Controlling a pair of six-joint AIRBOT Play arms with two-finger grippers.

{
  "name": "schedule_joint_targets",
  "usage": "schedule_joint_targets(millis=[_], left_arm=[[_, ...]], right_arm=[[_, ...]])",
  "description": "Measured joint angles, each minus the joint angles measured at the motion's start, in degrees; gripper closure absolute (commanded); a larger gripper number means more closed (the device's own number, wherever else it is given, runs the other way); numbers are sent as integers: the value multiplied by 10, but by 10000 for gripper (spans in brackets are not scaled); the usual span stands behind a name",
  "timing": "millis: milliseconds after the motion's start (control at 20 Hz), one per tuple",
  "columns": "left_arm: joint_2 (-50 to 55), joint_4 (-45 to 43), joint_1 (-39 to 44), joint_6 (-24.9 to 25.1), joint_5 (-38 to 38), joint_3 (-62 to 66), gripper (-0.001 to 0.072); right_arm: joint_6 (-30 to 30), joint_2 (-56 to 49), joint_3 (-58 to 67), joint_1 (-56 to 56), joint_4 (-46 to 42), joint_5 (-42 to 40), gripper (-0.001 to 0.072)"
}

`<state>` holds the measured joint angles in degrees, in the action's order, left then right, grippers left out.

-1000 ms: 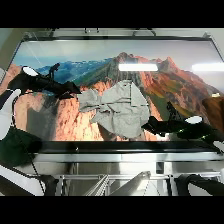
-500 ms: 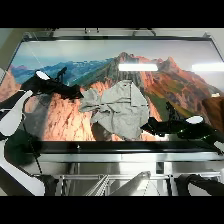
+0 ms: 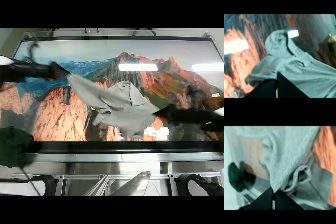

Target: Fold the shirts.

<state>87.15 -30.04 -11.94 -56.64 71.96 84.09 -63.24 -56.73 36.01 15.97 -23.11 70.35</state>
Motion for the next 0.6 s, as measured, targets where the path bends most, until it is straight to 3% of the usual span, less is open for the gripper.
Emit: schedule_joint_targets(millis=[350,600], left_arm=[[-250,103,-109,14,45,14,689],[-381,116,-179,17,99,108,688]], right_arm=[[29,161,183,198,212,132,692],[41,226,313,240,263,158,692]])
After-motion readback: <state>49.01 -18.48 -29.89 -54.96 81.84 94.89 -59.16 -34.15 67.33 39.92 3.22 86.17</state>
